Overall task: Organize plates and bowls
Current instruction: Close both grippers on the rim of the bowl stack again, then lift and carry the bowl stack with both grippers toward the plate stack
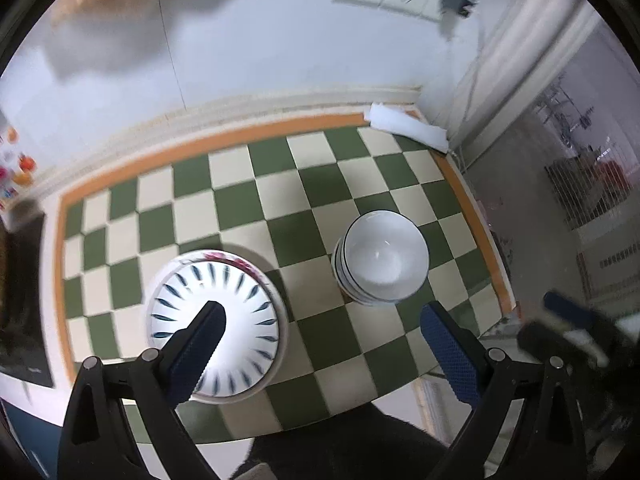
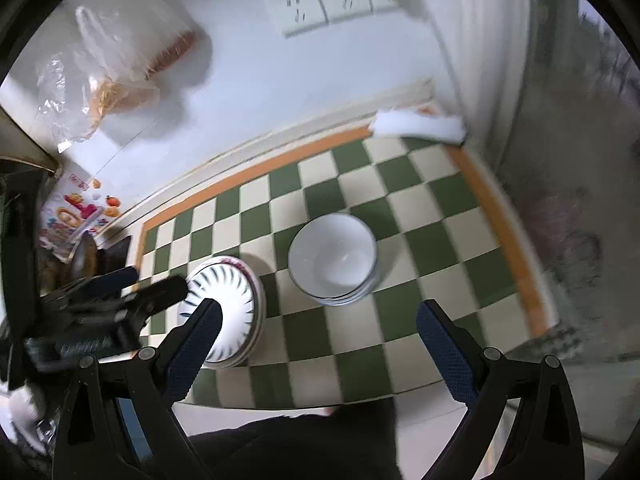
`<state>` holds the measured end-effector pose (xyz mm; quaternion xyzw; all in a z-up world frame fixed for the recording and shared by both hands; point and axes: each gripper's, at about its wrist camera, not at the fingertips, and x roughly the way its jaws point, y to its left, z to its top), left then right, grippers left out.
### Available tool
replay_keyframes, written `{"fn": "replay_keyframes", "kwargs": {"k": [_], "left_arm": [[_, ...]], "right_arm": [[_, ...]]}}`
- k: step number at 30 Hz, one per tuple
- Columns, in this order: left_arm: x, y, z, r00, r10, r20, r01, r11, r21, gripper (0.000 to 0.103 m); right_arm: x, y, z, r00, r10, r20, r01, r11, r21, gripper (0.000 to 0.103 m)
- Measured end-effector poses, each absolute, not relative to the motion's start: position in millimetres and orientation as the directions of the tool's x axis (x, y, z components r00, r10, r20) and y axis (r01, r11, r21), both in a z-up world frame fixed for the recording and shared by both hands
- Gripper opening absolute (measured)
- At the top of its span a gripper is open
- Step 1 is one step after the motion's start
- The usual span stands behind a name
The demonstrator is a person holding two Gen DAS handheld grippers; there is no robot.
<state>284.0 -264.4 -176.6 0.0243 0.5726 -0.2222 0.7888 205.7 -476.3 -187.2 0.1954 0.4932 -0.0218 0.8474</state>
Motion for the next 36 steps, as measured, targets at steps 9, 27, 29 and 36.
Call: {"fn": "replay_keyframes", "kwargs": {"k": [9,27,29,36], "left_arm": [[358,-293,-256,0.076,-0.323,-0.943,0.307,0.908,-0.286,0.100],[389,-357,-381,-0.293,-0.394,-0.871,0.263,0.843,-0.470,0.070],[387,-357,-382,-0.288,-0.430,-0.855,0.250,0.829,-0.501,0.064],[380,-355,-373,-0.217,-0.437,-0.873,0.282,0.828,-0.485,0.064]], "right_arm": [[265,-517,-276,0.435,0.348,-0.830,0.290,0.819,0.495,0.100],[327,-555,-446,0.255,0.618,-0.744,0.377,0.645,0.665,0.070],[330,-552,-456,0.245,0.638,-0.730,0.379,0.630,0.678,0.056],[334,-545,-465,0.266,0.643,-0.718,0.343,0.633,0.694,0.055]]}}
